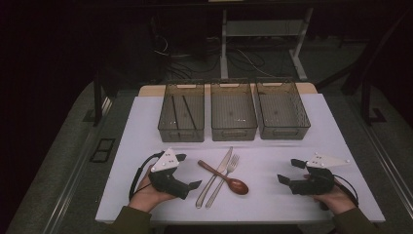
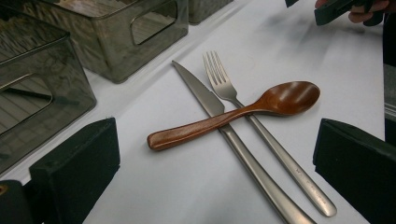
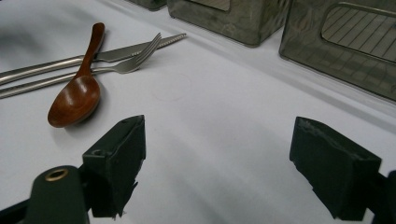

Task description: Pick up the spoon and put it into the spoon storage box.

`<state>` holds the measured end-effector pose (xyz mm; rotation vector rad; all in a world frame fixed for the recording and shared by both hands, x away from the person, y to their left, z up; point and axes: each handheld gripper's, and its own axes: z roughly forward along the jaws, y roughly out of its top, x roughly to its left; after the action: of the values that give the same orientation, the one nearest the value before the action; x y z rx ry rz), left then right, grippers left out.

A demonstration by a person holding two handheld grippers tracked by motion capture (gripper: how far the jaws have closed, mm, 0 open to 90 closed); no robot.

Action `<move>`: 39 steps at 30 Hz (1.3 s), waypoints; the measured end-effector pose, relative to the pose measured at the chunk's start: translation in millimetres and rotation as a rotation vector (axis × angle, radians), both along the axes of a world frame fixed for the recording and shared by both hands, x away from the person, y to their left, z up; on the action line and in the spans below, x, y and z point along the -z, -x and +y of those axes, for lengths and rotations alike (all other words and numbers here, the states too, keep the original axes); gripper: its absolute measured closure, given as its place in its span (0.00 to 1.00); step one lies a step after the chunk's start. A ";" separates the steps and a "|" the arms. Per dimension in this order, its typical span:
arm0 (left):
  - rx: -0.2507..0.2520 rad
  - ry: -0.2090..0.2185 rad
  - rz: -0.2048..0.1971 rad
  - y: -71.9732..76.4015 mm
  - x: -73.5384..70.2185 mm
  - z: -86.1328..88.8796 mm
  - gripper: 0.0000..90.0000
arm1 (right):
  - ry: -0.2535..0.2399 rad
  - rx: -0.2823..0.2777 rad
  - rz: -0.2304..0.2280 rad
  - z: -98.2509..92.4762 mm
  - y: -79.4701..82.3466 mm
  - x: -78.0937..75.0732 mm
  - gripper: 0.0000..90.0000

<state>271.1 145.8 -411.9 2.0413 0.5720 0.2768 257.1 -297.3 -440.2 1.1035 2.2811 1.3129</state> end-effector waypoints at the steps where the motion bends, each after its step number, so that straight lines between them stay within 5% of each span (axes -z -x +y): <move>1: 0.004 -0.001 0.000 -0.3 0.0 -0.8 0.00 | 0.002 -0.004 0.001 0.2 -0.2 0.1 0.21; 7: 0.007 -0.008 0.002 0.1 1.4 -3.4 0.00 | -0.004 -0.004 0.041 5.1 -0.9 -1.5 0.19; 22: 0.008 -0.008 0.013 0.9 7.4 -3.9 0.00 | -0.042 -0.106 0.141 33.6 -9.2 -9.7 0.18; 39: 0.002 -0.007 0.017 0.3 10.1 -1.4 0.00 | -0.026 -0.159 0.164 59.1 -16.9 -11.7 0.19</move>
<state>270.8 144.4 -422.0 2.0526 0.5804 0.2608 274.0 -238.3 -428.5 1.0944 2.5235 1.3596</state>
